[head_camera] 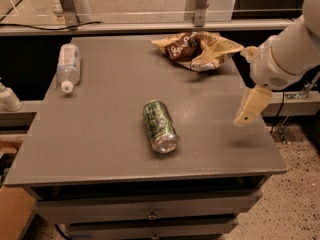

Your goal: Move brown chip bag near blue plastic bottle

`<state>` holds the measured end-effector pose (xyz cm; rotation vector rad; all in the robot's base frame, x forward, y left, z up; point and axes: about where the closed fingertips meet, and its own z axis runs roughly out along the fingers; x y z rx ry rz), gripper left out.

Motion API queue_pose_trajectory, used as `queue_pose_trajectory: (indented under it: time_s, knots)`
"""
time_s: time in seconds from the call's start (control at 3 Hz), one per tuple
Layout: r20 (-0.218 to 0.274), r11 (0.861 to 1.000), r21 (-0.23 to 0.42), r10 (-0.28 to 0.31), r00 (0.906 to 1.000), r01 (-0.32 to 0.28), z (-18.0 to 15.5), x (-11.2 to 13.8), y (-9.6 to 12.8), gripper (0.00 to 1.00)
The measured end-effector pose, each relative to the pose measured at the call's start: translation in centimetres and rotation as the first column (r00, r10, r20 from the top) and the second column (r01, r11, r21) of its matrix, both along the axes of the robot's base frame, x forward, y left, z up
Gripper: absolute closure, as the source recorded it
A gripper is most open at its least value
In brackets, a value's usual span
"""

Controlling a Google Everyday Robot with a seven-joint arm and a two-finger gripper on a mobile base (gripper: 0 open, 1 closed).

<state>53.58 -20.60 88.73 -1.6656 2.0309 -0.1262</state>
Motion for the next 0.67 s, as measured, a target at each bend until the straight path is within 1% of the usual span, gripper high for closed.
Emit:
queue_pose_trajectory:
  time_s: [0.33,0.67]
  knots:
    - [0.093,0.999,0.038,0.016,0.9956,-0.020,-3.4,5.9,0.4,0.00]
    - [0.190,0.998,0.056,0.002,0.9817,-0.013,-4.4,11.5,0.4,0.00]
